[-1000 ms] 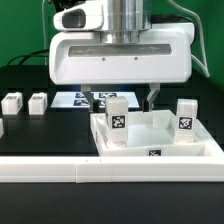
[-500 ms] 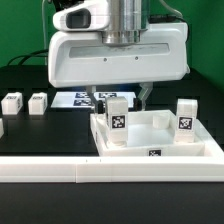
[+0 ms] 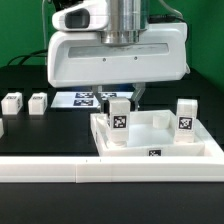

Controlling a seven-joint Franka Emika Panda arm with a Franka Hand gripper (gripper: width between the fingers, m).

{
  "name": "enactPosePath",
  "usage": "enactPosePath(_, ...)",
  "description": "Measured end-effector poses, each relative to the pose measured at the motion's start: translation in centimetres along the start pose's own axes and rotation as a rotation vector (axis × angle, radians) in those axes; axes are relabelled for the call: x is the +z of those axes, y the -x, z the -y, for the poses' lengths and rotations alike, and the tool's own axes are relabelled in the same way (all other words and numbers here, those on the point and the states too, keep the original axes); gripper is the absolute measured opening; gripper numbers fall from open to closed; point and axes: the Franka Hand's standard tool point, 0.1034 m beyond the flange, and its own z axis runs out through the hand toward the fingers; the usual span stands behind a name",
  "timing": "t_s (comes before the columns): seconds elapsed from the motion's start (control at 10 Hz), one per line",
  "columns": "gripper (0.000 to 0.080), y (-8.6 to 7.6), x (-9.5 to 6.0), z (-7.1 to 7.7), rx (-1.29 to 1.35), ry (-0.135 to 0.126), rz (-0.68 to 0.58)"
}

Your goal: Assemble square table

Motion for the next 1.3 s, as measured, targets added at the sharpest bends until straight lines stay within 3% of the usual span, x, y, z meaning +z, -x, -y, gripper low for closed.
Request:
enactPosePath(0.5, 0.029, -0.17, 0.11, -0.3, 0.497, -0.034, -0.041)
enactPosePath(0.9, 0.029, -0.3, 0.2, -0.84, 0.872, -0.091, -0.071)
enactPosePath(1.3, 0.029, -0.48, 0.28, -0.71, 1.185, -0.103, -0.064)
